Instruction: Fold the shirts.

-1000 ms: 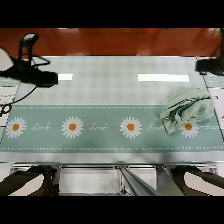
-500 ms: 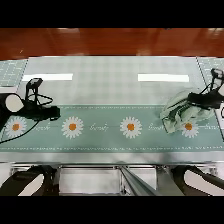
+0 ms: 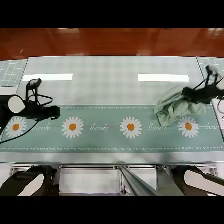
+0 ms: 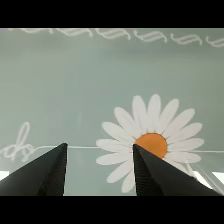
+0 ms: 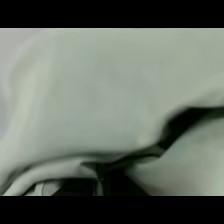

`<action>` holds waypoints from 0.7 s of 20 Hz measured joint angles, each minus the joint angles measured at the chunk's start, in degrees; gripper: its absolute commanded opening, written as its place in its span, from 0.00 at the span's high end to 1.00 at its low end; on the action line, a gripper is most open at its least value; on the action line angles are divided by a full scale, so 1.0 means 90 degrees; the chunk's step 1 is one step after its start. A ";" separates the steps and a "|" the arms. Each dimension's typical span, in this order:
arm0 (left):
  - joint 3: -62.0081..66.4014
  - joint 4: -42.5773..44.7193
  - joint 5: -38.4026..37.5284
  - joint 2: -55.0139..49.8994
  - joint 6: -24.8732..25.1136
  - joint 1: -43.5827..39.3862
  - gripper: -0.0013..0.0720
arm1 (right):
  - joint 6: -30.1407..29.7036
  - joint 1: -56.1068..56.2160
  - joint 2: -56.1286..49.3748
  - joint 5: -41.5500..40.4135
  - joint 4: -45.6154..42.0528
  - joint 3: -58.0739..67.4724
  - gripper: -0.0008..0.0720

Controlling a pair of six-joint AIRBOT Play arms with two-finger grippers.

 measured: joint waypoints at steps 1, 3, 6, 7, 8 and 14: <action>0.0138 0.0097 -0.0058 0.0049 0.0002 0.0073 0.29 | -0.0087 0.0000 0.0192 0.0107 0.0053 0.0277 0.95; 0.0413 0.0243 -0.0168 0.0216 0.0002 0.0274 0.29 | -0.0211 0.0000 0.0634 0.0355 0.0177 0.0930 0.95; 0.0687 0.0333 -0.0308 0.0729 0.0000 0.0554 0.29 | -0.0423 0.0049 0.1282 0.0933 0.0515 0.2008 0.95; 0.0724 0.0325 -0.0367 0.0947 0.0002 0.0600 0.29 | -0.0488 0.0148 0.1472 0.1124 0.0627 0.2368 0.95; 0.0748 0.0296 -0.0369 0.1154 0.0000 0.0631 0.29 | -0.0522 0.0296 0.1622 0.1273 0.0702 0.2703 0.95; 0.0801 0.0182 -0.0483 0.2166 0.0002 0.0712 0.29 | -0.0272 0.2157 0.1943 0.1549 0.0325 0.4660 0.95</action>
